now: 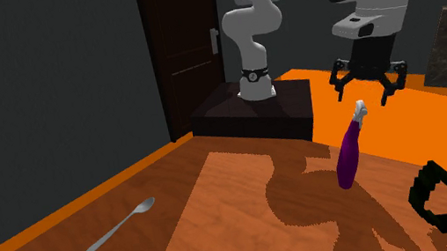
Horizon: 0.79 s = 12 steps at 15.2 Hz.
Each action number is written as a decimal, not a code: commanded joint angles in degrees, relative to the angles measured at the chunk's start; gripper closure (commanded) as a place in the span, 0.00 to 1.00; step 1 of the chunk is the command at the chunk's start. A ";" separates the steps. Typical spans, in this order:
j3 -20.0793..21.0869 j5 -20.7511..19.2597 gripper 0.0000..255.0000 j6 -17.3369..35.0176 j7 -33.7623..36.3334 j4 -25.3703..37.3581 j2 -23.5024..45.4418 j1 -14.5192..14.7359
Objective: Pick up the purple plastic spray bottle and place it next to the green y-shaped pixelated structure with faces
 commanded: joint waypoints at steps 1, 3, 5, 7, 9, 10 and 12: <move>0.08 0.21 0.00 -1.71 -0.14 0.87 -0.86 -0.08; 0.20 0.58 0.00 -5.19 -0.39 2.84 -2.39 -0.21; 0.24 0.71 0.00 -6.57 -0.47 3.71 -2.92 -0.25; 0.24 0.71 0.00 -6.57 -0.47 3.70 -2.92 -0.25; 0.24 0.71 0.00 -6.57 -0.47 3.70 -2.92 -0.25; 0.24 0.71 0.00 -6.57 -0.47 3.71 -2.92 -0.25; 0.24 0.71 0.00 -6.57 -0.47 3.71 -2.92 -0.25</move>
